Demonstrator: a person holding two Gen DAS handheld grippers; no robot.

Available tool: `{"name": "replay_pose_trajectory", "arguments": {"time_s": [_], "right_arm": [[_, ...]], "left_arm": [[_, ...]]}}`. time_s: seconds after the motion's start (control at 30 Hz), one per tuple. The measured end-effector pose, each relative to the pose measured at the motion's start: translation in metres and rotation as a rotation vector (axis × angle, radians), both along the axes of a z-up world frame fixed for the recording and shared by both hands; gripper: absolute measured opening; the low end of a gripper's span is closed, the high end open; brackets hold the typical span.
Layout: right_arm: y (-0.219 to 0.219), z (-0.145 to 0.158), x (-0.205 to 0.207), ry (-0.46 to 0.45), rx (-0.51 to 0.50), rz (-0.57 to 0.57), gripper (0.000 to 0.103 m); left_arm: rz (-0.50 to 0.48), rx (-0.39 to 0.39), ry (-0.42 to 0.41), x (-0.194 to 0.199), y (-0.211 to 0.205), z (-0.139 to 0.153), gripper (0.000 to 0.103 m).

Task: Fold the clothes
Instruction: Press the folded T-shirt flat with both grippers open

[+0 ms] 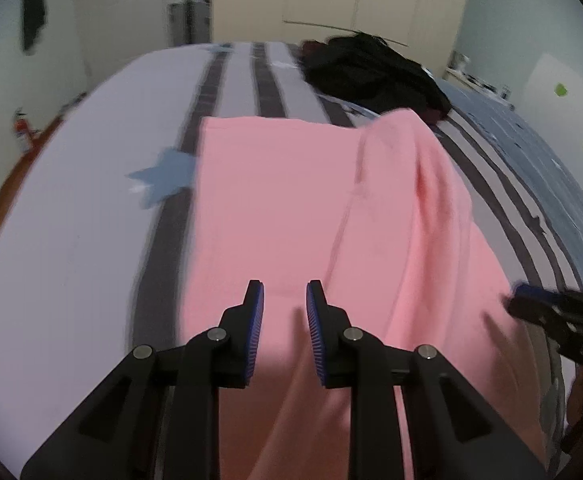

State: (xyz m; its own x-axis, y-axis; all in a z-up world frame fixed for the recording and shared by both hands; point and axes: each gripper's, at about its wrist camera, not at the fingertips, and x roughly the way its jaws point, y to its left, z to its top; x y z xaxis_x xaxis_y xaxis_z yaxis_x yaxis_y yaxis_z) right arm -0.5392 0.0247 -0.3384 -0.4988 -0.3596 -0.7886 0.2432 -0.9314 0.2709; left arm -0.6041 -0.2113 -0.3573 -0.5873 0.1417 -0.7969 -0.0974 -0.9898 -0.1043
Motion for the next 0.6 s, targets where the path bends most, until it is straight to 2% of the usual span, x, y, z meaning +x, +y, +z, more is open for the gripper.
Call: {"name": "replay_pose_trajectory", "arguments": {"time_s": [0.17,0.3,0.37,0.5,0.6], "right_arm": [[-0.016,-0.016,-0.039,-0.004,0.014,-0.027,0.026],[-0.005,-0.030,-0.037,-0.044,0.051,-0.045,0.026],[-0.001,-0.033,-0.031,-0.035,0.052,-0.040,0.026],[0.004,-0.033,-0.025,-0.031,0.052,-0.051,0.026],[0.006,-0.032,-0.023,-0.037,0.043,-0.072,0.026]], "left_arm": [[-0.036,-0.078,-0.068,-0.009,-0.002,-0.028,0.019],[0.023,-0.093,-0.048,-0.017,-0.027,-0.028,0.019],[0.036,-0.045,-0.061,-0.021,-0.039,-0.027,0.017],[0.038,-0.098,-0.021,-0.023,-0.044,-0.019,0.016],[0.076,0.033,-0.020,-0.033,-0.056,-0.012,0.019]]}}
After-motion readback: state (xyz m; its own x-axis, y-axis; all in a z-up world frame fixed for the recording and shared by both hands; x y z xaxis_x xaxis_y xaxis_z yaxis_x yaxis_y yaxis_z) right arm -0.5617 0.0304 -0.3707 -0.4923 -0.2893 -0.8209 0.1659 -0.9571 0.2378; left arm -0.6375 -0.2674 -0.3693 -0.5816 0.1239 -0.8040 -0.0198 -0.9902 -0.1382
